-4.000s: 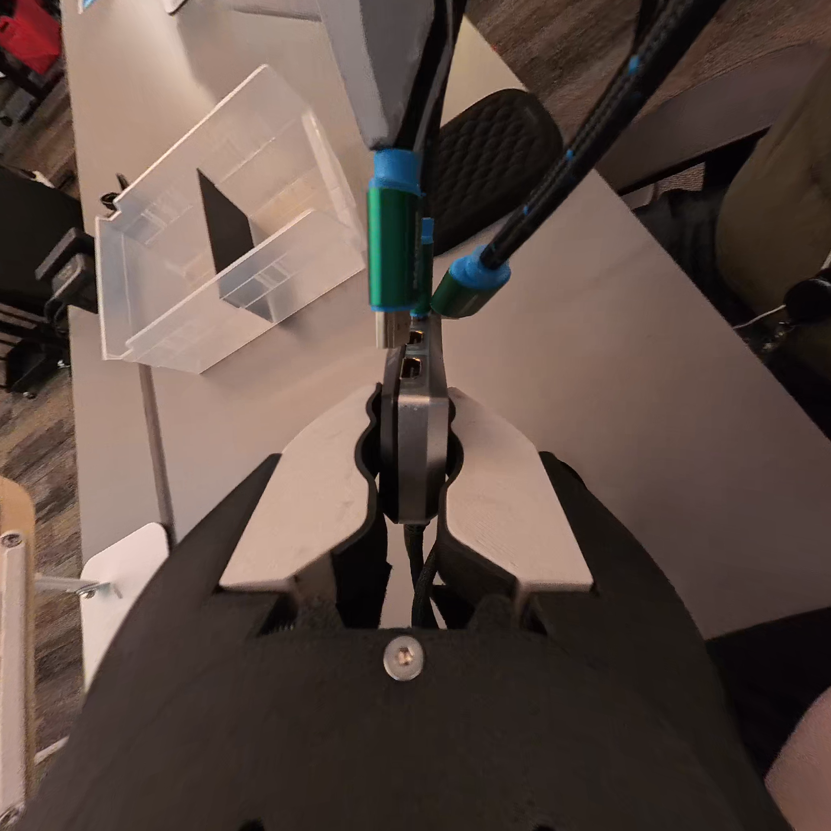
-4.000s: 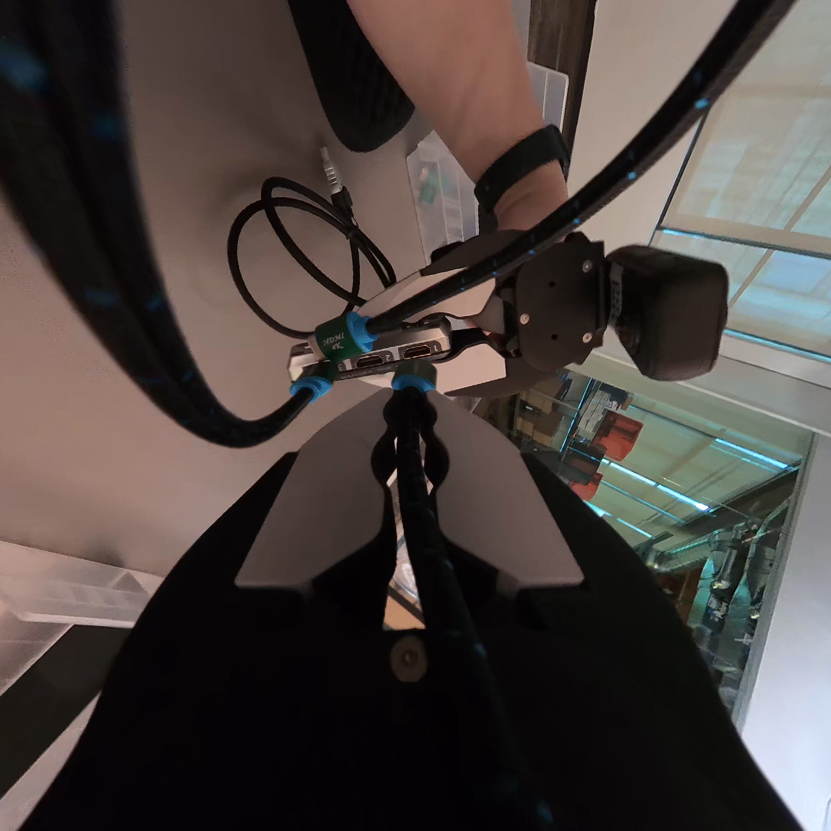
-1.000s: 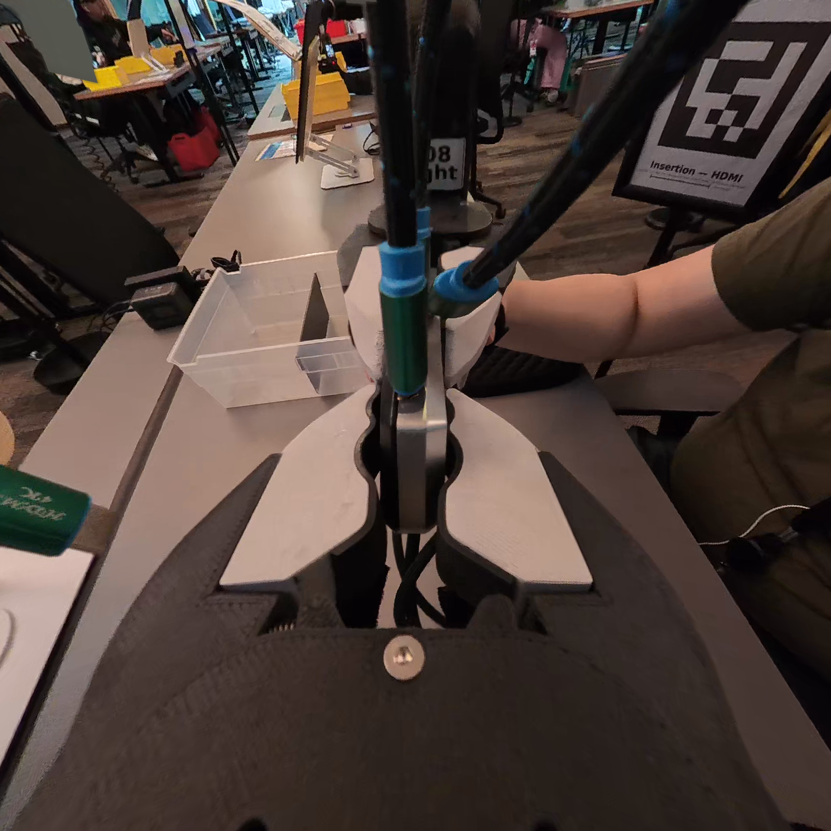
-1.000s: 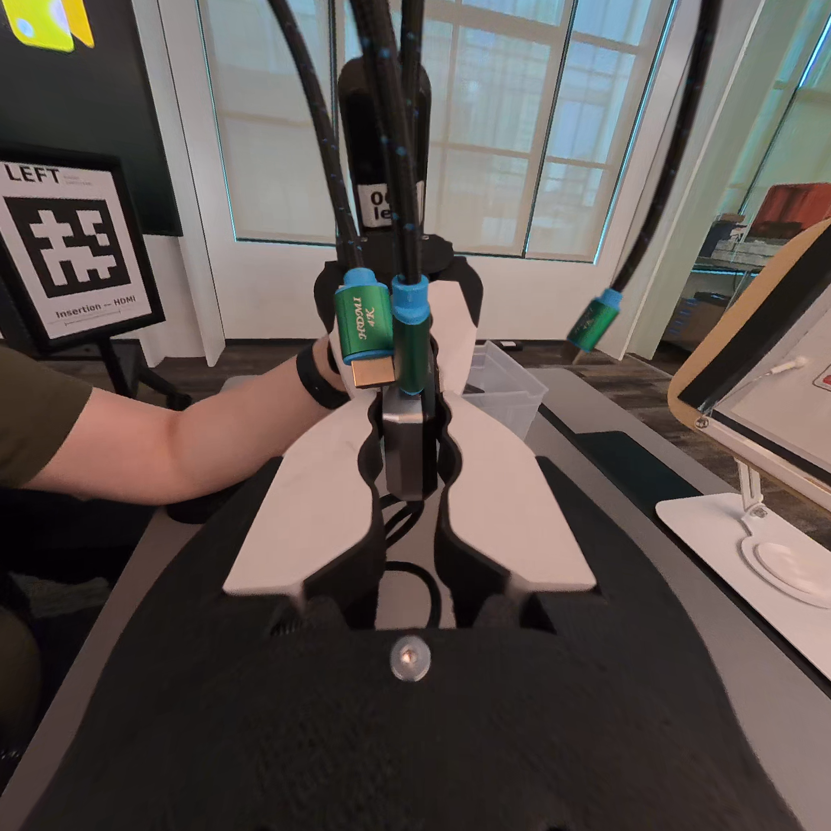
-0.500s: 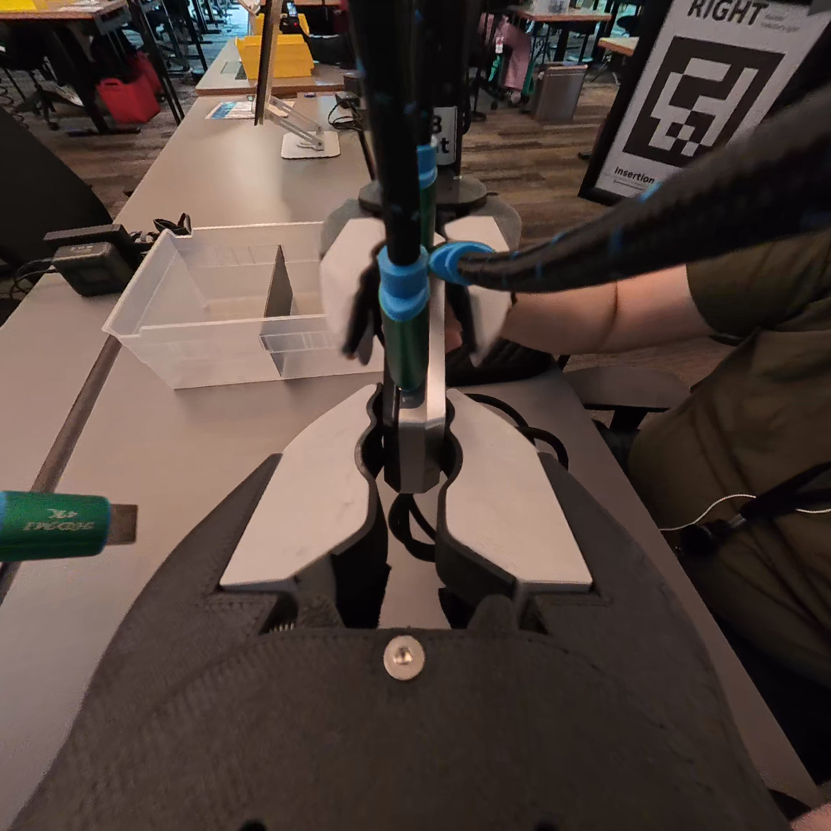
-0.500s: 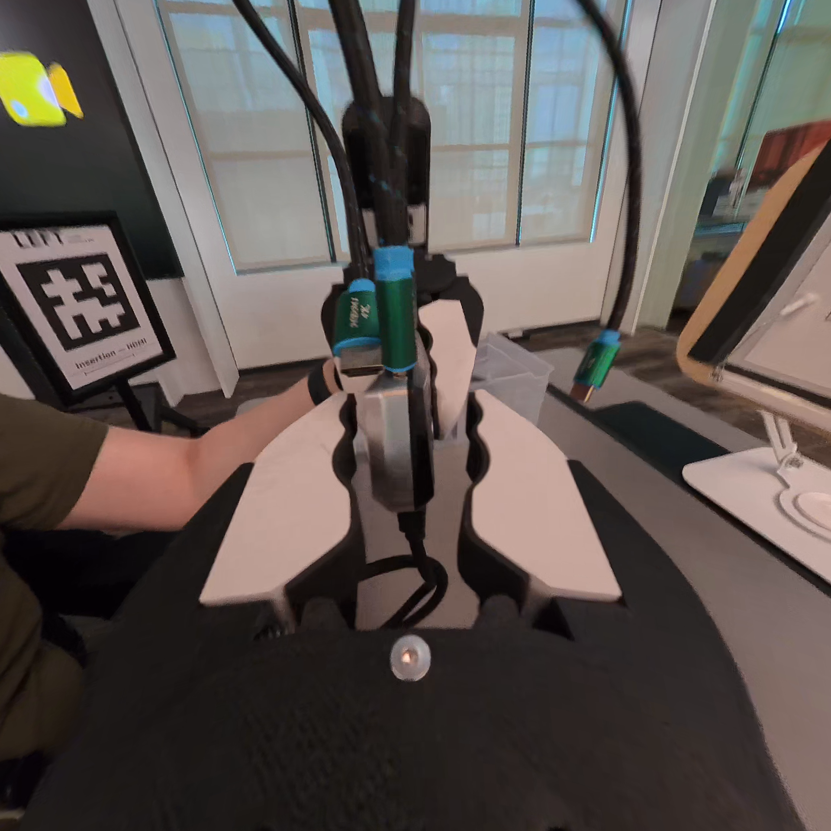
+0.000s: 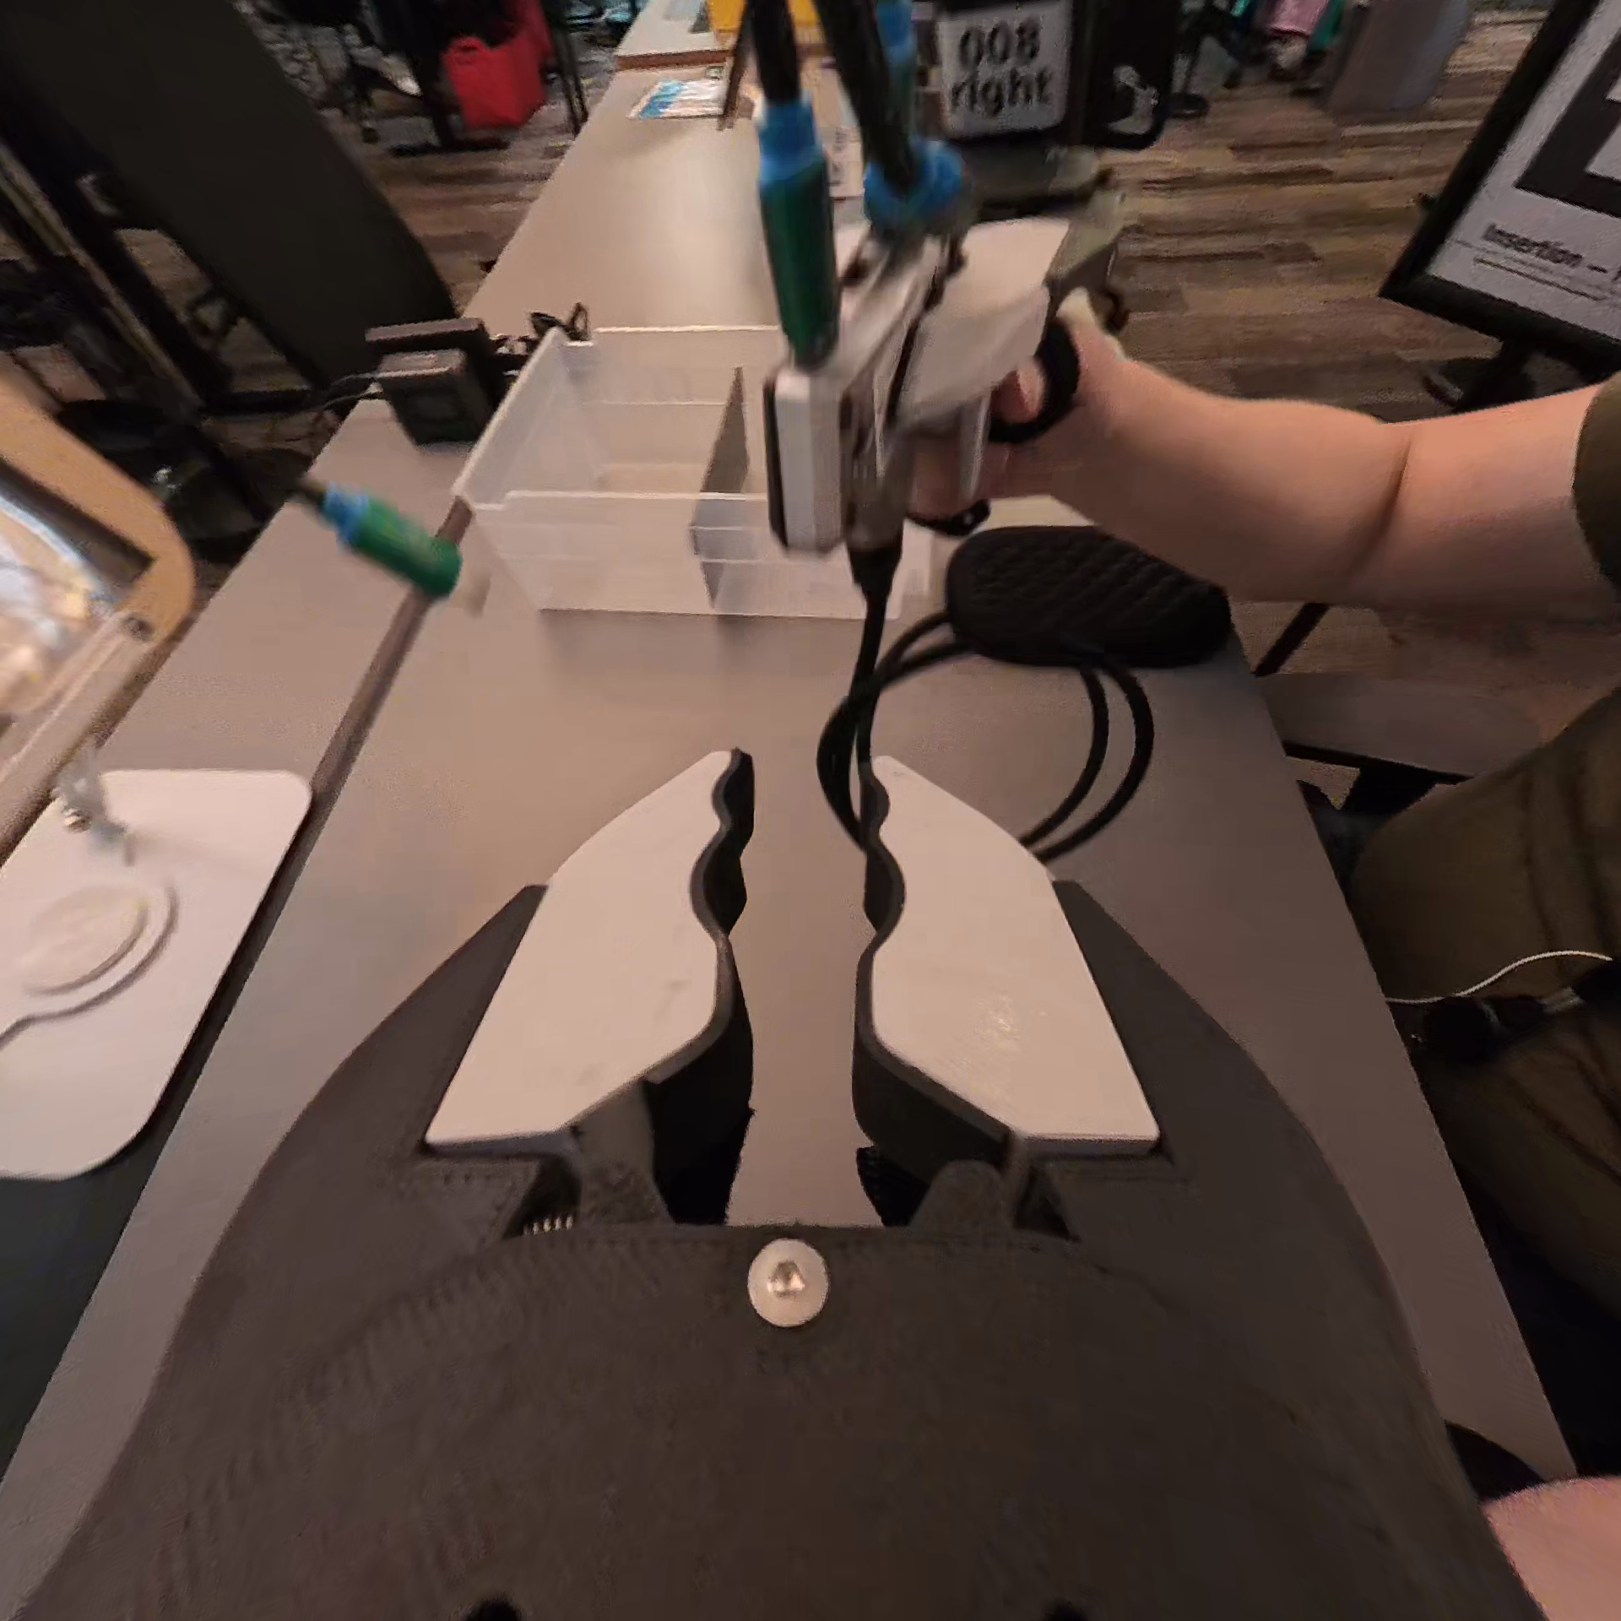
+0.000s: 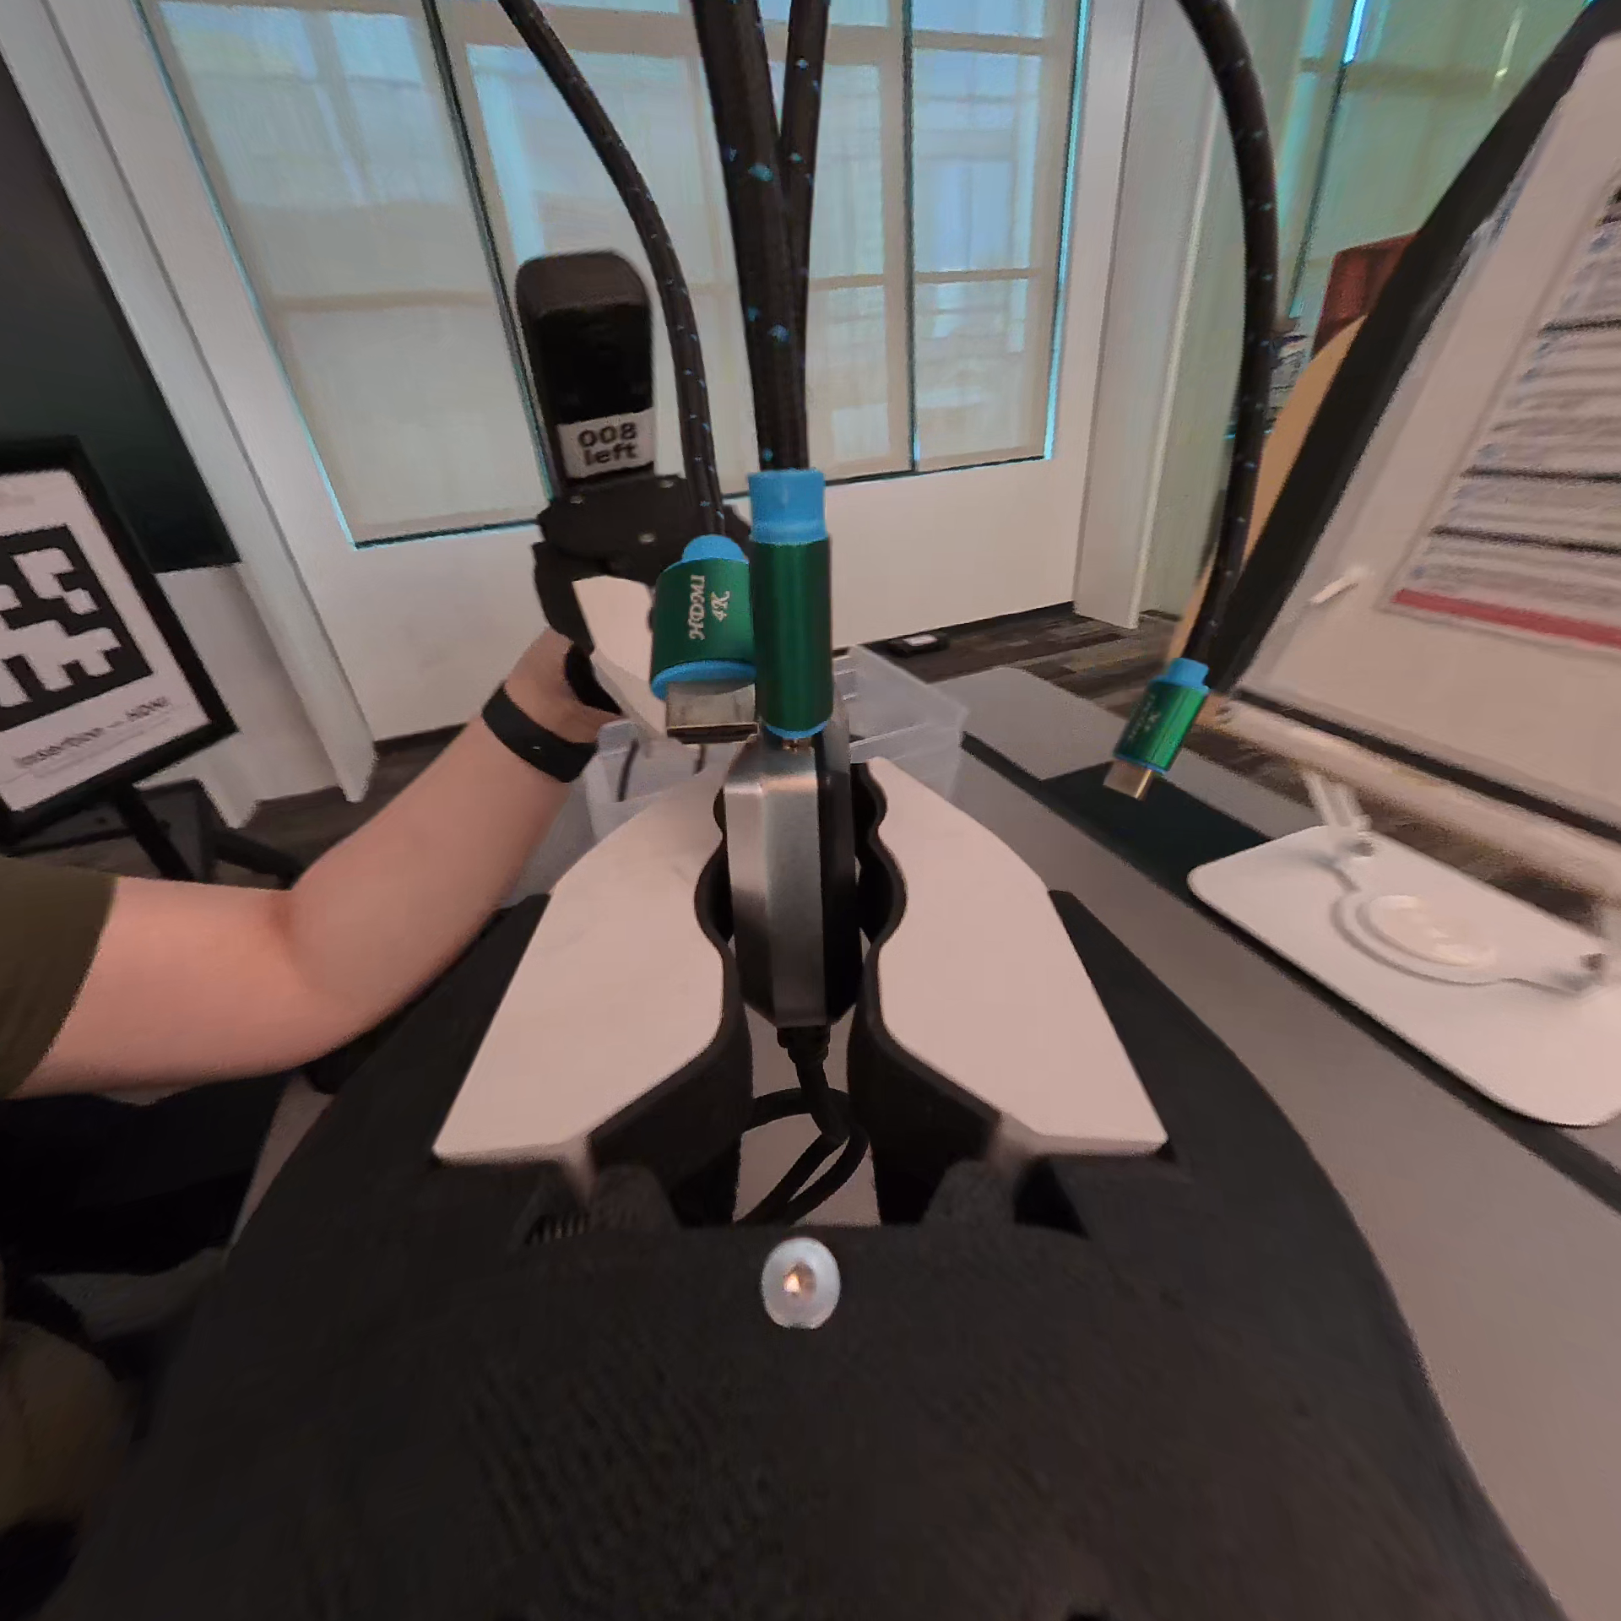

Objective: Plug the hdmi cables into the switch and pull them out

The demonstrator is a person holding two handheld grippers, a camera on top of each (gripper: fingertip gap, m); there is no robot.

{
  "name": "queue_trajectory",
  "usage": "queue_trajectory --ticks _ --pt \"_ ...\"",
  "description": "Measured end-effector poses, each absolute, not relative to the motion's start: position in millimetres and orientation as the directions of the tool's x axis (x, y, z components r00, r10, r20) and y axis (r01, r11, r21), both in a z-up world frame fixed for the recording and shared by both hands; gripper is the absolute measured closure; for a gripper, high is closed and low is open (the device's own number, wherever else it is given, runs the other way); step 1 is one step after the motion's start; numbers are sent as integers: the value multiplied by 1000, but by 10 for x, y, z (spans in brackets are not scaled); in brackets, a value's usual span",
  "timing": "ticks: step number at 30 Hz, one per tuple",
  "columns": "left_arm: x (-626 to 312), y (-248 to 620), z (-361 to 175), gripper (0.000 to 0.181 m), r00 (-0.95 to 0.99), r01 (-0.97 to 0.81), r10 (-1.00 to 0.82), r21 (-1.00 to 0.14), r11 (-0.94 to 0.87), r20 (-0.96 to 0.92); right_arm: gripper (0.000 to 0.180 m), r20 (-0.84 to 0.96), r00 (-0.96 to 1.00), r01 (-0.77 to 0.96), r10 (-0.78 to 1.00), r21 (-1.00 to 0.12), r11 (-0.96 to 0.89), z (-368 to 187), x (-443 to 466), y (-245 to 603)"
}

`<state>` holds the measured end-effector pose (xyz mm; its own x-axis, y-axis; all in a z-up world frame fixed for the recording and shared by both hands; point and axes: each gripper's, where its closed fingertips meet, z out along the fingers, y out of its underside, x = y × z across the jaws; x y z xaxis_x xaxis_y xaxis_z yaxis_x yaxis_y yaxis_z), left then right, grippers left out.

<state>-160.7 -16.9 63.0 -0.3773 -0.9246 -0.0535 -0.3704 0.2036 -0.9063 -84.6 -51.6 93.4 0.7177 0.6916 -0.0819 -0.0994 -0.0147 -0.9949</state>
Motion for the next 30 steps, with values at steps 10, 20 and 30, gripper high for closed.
queue_trajectory --ticks 10,20,30 --pt "-1992 -355 1385 150 -471 103 -874 -991 80 -120 157 379 881 337 283 -923 188 2637 626 -397" --pt "-1937 -490 1355 170 -490 157 -853 -981 117 -180 157 652 758 646 30 -756 109 1799 1814 -213" --pt "-1866 -539 1195 175 -541 117 -822 -984 136 -178 158 567 812 558 139 -824 101 648 2291 -218"
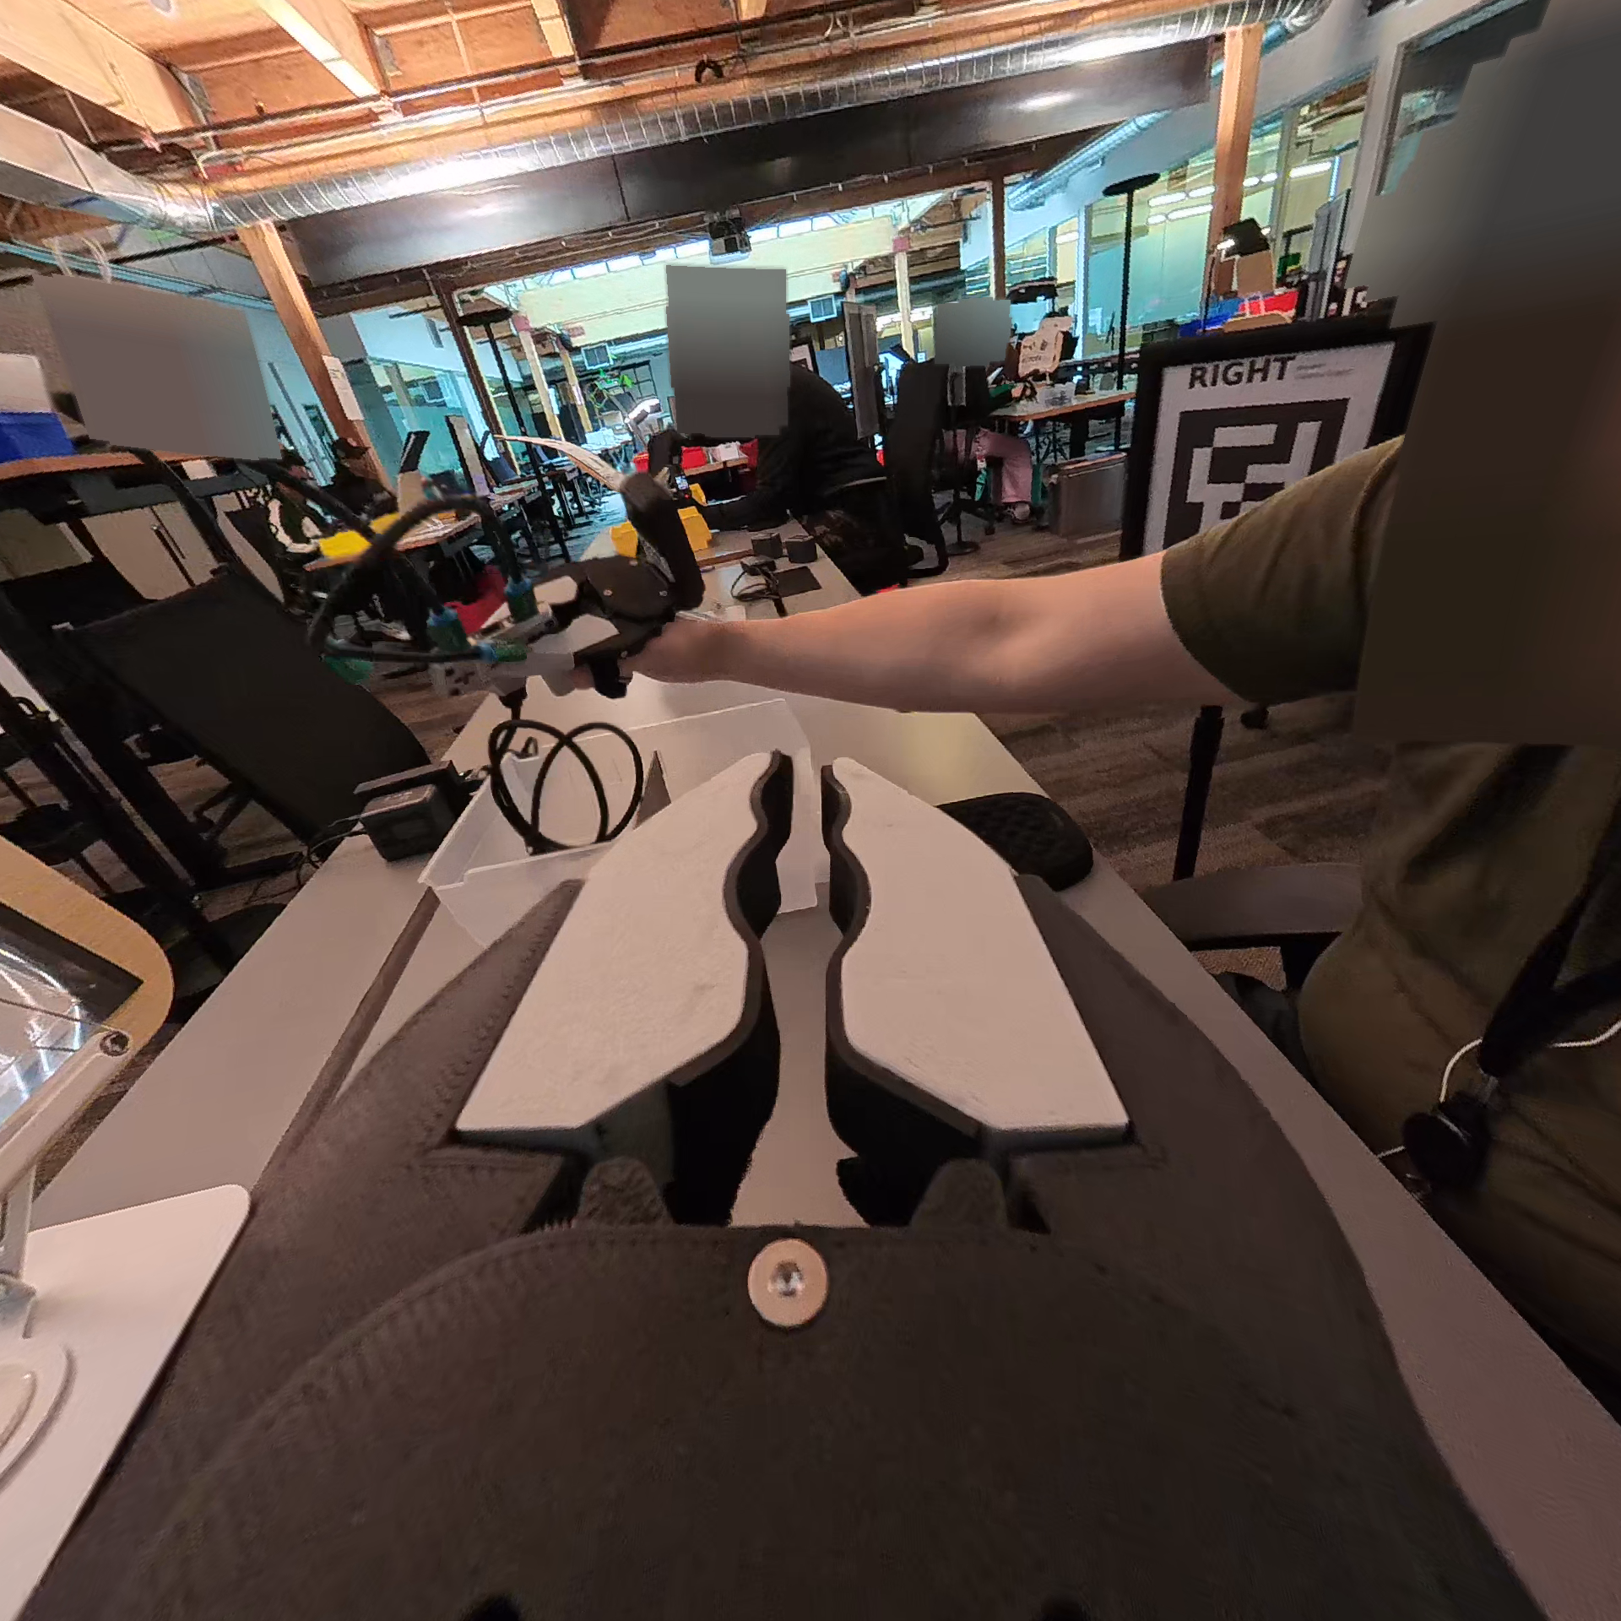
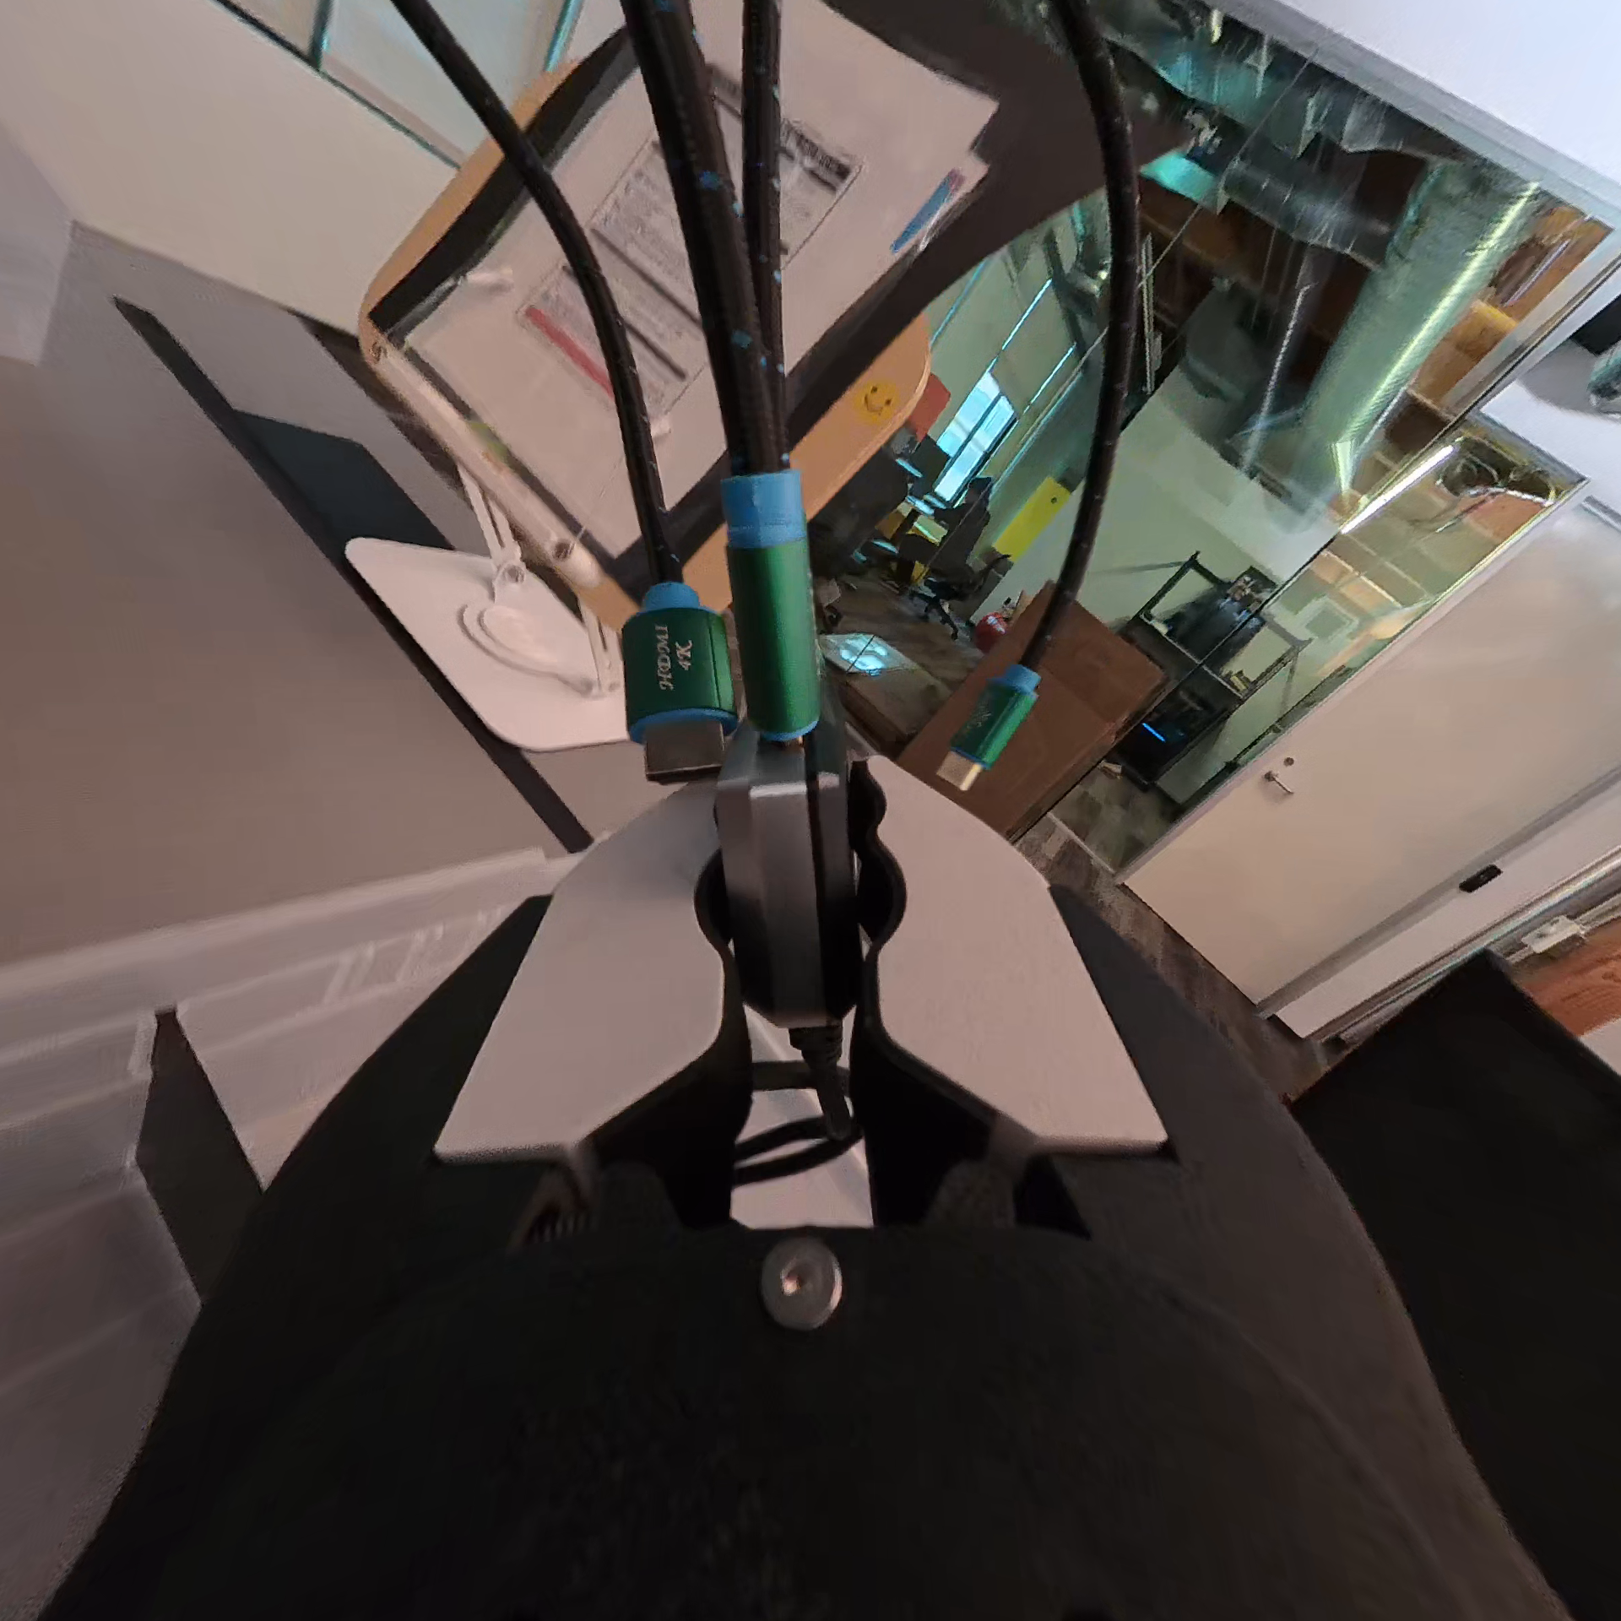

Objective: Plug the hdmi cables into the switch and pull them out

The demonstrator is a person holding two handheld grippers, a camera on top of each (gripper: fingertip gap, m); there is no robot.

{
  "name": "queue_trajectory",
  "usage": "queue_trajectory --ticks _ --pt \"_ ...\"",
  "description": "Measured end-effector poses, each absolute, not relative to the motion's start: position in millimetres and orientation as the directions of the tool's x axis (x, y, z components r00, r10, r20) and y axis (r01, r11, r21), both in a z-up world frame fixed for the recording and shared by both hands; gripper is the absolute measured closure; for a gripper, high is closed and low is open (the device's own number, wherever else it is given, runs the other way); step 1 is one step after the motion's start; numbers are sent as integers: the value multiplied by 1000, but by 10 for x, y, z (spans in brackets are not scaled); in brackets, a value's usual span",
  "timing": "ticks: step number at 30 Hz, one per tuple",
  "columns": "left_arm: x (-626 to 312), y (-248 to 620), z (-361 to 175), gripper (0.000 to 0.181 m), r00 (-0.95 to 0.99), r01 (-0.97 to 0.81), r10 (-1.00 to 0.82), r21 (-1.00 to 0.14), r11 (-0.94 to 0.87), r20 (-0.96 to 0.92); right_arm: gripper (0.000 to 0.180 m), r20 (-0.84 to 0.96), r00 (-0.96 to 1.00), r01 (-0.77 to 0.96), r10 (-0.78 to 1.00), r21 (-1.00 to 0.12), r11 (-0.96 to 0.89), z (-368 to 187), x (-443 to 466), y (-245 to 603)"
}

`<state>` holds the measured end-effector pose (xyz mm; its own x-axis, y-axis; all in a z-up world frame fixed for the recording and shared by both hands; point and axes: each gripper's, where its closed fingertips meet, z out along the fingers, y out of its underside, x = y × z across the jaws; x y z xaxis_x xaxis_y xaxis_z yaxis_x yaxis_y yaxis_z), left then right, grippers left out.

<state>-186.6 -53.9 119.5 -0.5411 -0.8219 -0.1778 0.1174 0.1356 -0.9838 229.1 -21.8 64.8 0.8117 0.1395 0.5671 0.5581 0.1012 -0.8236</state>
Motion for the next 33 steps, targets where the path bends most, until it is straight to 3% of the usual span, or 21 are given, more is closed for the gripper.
queue_trajectory --ticks 8,17,28,33 --pt "-1776 -542 1063 177 -550 68 -819 -986 149 -162 157 575 754 619 318 -784 -50 162 2455 -310" --pt "-1552 -549 805 177 -572 -29 -815 -990 137 -96 157 539 687 649 486 -756 -79 -40 2372 -610" --pt "-1340 -609 533 177 -593 -124 -805 -986 116 -20 154 345 719 613 604 -725 -315 -484 2503 -613" --pt "-1296 -628 460 177 -599 -150 -801 -982 113 -1 154 312 670 692 673 -593 -413 -786 2498 -573"
